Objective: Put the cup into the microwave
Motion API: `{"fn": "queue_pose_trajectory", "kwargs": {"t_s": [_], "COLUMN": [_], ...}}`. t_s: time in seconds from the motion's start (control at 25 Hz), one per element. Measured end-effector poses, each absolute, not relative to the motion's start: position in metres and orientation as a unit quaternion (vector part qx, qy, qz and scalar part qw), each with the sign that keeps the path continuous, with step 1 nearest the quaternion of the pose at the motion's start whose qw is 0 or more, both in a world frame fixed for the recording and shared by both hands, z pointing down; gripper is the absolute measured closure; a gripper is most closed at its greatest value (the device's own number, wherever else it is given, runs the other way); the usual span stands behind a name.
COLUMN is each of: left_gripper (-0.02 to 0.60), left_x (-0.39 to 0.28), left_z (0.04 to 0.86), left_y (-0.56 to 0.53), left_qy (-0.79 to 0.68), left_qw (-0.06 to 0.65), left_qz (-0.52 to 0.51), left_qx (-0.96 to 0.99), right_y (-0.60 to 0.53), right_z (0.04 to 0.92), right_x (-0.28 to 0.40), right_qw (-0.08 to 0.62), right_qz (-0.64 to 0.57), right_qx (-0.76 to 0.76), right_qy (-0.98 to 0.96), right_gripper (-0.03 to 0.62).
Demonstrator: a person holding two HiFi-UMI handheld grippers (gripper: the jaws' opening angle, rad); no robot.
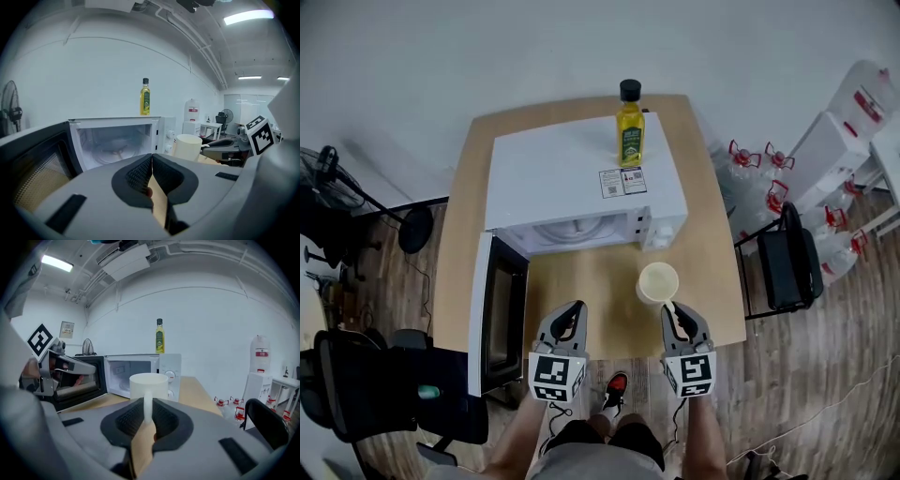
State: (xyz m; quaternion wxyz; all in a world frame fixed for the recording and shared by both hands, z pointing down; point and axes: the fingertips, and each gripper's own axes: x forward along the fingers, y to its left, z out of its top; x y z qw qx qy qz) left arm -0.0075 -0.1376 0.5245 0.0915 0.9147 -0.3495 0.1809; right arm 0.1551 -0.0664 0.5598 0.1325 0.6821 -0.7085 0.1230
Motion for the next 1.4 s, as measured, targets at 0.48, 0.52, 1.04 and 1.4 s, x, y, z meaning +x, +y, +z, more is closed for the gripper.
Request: {"fn": "queue_pose_trajectory", "kwargs": {"t_s": [0.48,0.52,1.04,1.4], "left_gripper": [0.557,0.557,0.557,0.557], "left_x": [-0.056,-0.06,-0.085,-0.089], "left_z": [0.486,0.485,0.492,0.509], "left_y": [-0.15,-0.152,-0.201,-0.231], "left_qy": [-0.401,-0.407,-0.472,-0.499], "left_qw": [0.081,0.082,0.099,0.117], "left_qz": [0.149,0.148,0.149,0.155], "left_qx": [0.9,0.898,0.863,0.845], "right_y": [-0.098,-0.104,-0.194,-0.242], "right_z": [0.523,0.522,0.536,0.558], "right_x": [0.104,0.099,0.069,0.06], "right_qw": [0.114,0.113,0.126,0.13], "right_qz": [0.102,0.102,0.096,0.109], "right_qx": [0.647,0.643,0.582,0.555], "right_qy": [-0.747,-0.751,-0.798,-0.814], "right_gripper": [0.54,0.54,0.54,0.54]}}
